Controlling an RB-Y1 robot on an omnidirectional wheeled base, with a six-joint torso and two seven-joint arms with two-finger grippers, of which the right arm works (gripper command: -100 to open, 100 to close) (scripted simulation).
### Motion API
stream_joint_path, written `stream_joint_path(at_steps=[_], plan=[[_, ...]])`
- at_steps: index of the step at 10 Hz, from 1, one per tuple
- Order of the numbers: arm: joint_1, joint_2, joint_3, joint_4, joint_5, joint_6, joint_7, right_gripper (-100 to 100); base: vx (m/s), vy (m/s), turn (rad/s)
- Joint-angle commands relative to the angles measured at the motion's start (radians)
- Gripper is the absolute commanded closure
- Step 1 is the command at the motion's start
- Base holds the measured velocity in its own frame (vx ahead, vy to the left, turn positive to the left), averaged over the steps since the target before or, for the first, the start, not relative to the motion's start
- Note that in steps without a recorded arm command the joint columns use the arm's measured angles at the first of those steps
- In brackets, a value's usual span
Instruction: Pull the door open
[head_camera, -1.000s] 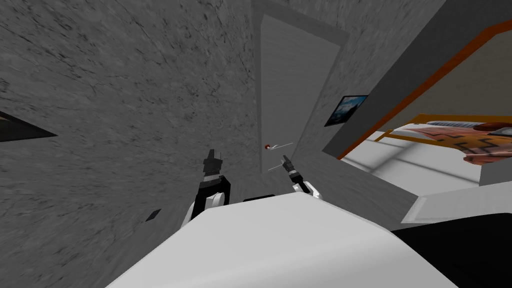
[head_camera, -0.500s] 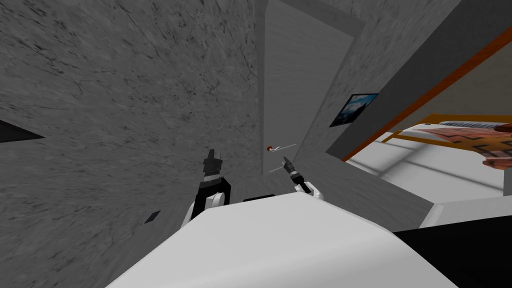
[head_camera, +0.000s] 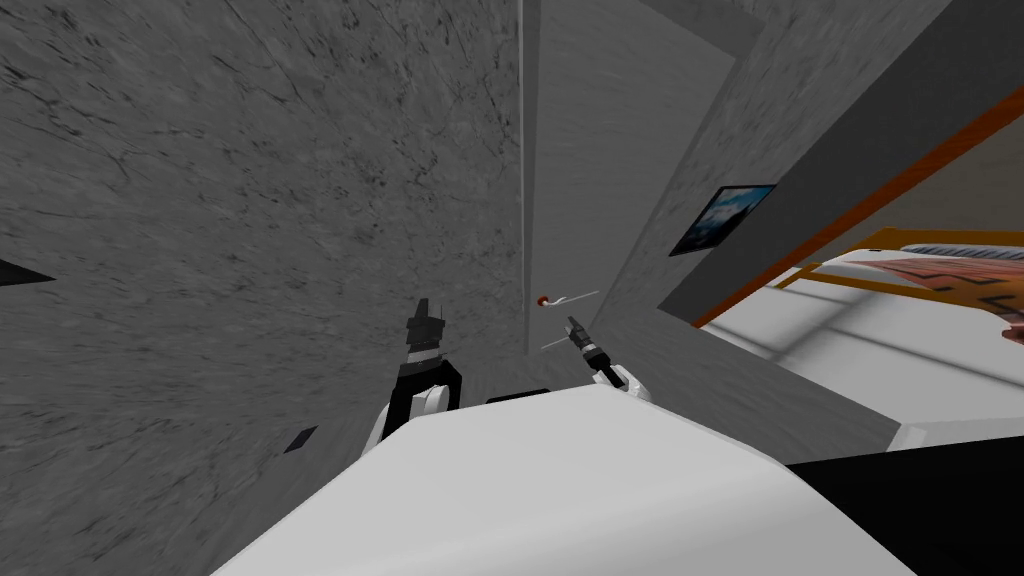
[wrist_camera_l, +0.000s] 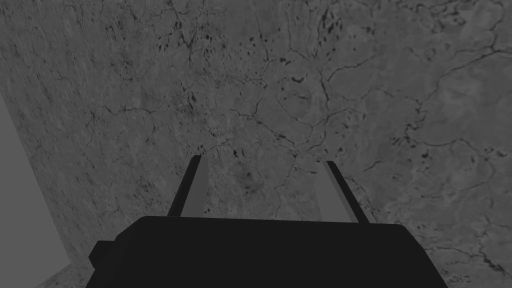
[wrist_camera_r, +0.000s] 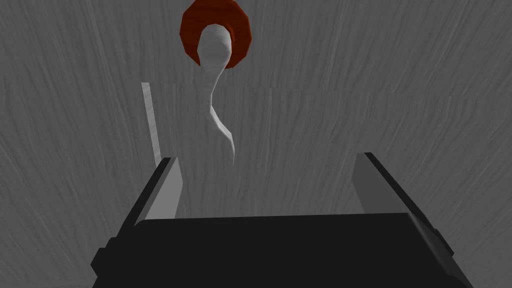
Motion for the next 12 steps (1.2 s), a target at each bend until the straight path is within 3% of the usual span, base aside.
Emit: stream_joint_path(at_steps=[1,7,8,12], plan=[[-0.014,-0.008,-0.002,0.038,0.008,-0.012,-0.008,-100,0.096,0.017,0.024],[-0.051,-0.035,-0.007,0.153,0.037,-0.043,-0.038,-100,0.108,0.006,0.018],[-0.051,-0.03,-0.007,0.147,0.033,-0.043,-0.031,-100,0.073,-0.011,0.009],[-0.061,-0.061,-0.064,0.229,-0.01,-0.075,-0.024,-100,0.149,0.037,0.21]])
